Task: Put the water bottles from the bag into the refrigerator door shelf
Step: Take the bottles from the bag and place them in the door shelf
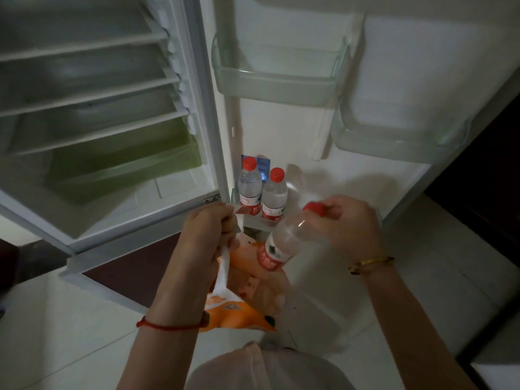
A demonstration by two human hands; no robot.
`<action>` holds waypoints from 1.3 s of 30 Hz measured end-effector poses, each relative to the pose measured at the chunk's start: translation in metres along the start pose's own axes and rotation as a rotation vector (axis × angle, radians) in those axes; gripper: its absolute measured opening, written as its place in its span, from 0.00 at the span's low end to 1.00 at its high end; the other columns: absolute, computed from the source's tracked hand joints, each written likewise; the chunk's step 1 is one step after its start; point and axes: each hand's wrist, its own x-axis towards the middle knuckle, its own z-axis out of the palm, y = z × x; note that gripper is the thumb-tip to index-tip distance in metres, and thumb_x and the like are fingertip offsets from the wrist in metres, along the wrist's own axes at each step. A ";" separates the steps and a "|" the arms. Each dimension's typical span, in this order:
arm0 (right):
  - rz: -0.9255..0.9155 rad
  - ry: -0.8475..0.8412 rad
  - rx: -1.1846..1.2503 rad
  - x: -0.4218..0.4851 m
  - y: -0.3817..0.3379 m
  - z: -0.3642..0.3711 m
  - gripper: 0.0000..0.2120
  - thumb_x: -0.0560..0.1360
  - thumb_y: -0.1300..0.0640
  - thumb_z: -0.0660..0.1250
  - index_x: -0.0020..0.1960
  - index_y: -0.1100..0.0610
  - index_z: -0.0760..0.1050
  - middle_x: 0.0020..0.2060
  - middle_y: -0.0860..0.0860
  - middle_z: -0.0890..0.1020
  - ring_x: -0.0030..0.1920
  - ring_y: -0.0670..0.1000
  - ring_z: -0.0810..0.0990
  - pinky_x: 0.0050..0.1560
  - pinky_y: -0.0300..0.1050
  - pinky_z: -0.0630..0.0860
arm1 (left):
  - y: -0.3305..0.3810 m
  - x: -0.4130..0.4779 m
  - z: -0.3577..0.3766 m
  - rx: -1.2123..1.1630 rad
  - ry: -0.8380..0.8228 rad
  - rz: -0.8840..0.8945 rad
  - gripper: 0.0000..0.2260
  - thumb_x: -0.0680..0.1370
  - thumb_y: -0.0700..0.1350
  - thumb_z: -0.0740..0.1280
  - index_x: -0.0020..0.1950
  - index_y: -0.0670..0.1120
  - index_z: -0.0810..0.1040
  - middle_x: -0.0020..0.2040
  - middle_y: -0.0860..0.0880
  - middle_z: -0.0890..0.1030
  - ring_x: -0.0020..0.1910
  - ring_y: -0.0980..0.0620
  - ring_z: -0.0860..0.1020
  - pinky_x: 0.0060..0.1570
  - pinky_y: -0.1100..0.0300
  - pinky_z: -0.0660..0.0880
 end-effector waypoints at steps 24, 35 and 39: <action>-0.001 0.115 -0.228 0.096 0.030 0.053 0.11 0.73 0.49 0.68 0.50 0.55 0.79 0.44 0.55 0.84 0.47 0.59 0.81 0.43 0.43 0.71 | 0.008 0.023 0.011 -0.008 -0.004 0.000 0.10 0.80 0.36 0.55 0.56 0.37 0.74 0.22 0.53 0.61 0.17 0.59 0.58 0.18 0.66 0.63; 0.041 0.155 -0.028 0.084 0.048 0.060 0.25 0.70 0.44 0.73 0.60 0.58 0.74 0.55 0.54 0.83 0.52 0.54 0.82 0.50 0.52 0.80 | 0.012 0.022 0.020 0.009 -0.037 0.005 0.09 0.80 0.36 0.54 0.52 0.37 0.73 0.20 0.54 0.60 0.16 0.59 0.58 0.18 0.67 0.62; 0.015 0.100 -0.079 0.042 0.064 0.060 0.11 0.73 0.52 0.72 0.42 0.58 0.74 0.34 0.50 0.78 0.33 0.46 0.75 0.34 0.33 0.68 | 0.012 0.018 0.020 -0.005 -0.039 0.019 0.10 0.81 0.36 0.54 0.49 0.36 0.75 0.21 0.54 0.60 0.16 0.60 0.58 0.18 0.67 0.62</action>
